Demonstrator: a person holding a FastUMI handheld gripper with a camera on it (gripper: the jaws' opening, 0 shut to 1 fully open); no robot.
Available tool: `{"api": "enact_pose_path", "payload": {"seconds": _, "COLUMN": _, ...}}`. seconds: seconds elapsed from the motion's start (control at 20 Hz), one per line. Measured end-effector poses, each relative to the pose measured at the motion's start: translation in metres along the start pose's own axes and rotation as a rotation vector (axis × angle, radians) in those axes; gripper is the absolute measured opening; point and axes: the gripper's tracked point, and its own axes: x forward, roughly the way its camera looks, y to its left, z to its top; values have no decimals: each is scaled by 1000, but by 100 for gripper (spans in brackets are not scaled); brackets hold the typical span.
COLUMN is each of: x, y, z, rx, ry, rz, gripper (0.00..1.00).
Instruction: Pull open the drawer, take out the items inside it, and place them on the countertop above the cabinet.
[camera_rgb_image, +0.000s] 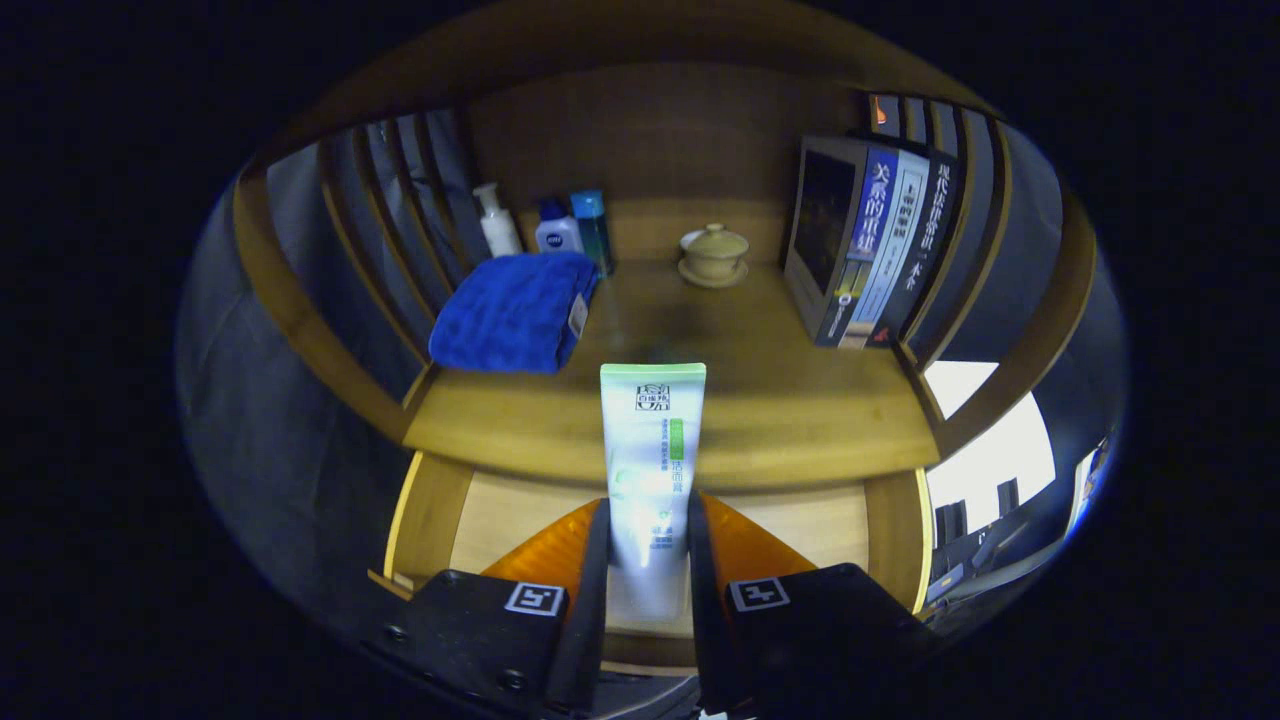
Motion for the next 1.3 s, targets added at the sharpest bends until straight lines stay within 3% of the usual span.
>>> {"api": "enact_pose_path", "payload": {"seconds": 0.25, "x": 35, "y": -18, "z": 46, "rx": 19, "ry": -21, "rz": -54, "gripper": 46}}
{"api": "enact_pose_path", "payload": {"seconds": 0.7, "x": 113, "y": -48, "z": 44, "rx": 56, "ry": 68, "rz": -115, "gripper": 46}}
{"api": "enact_pose_path", "payload": {"seconds": 0.95, "x": 125, "y": -58, "z": 38, "rx": 42, "ry": 89, "rz": -131, "gripper": 46}}
{"api": "enact_pose_path", "payload": {"seconds": 1.3, "x": 124, "y": -60, "z": 36, "rx": 22, "ry": 68, "rz": -152, "gripper": 55}}
